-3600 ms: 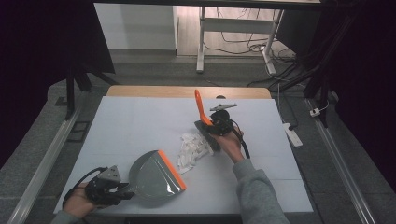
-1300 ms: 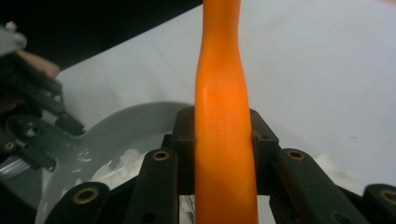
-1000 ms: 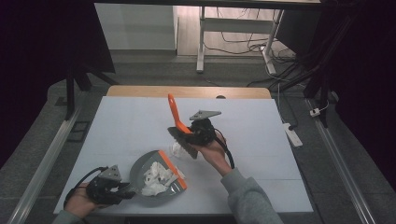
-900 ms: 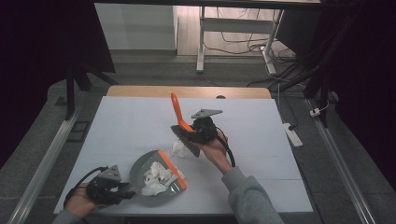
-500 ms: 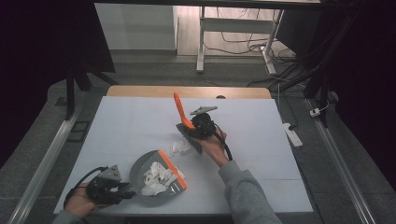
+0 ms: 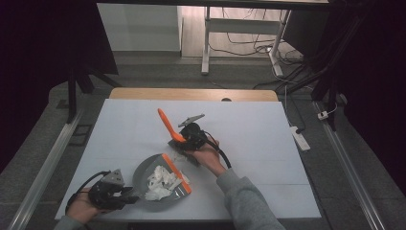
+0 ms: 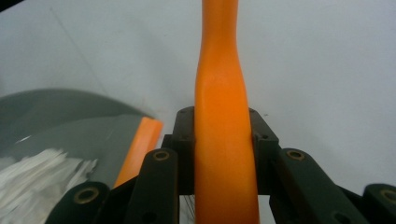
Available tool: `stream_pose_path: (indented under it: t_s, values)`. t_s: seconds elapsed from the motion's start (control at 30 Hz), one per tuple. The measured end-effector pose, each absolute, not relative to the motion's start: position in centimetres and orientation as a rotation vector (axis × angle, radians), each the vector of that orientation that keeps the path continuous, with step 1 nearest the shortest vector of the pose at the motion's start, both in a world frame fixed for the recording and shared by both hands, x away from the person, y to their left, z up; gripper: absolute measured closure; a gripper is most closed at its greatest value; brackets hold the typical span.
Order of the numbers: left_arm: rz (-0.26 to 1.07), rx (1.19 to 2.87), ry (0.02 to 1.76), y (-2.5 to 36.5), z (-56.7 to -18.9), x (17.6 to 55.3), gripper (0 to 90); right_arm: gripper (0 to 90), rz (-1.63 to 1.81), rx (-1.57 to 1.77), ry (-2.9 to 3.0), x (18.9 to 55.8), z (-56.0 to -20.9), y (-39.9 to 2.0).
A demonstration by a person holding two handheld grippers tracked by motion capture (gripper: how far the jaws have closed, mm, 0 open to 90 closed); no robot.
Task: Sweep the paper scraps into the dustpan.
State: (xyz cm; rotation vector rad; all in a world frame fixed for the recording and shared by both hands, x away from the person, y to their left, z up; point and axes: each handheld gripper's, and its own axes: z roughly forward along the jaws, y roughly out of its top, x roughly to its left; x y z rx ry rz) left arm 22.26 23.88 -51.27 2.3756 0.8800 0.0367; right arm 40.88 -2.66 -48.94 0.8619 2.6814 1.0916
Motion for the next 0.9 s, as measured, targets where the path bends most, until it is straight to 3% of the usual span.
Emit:
stream_pose_path:
  t_s: [0.5,0.9]
  values:
    - [0.036,2.374,0.883,23.8,-51.3,22.3,61.5,70.5,1.231,0.651,2.826,34.6,-48.0,-0.5]
    - [0.035,2.373,0.882,23.8,-51.4,22.3,61.5,70.4,1.357,0.784,2.621,36.9,-45.1,-3.9]
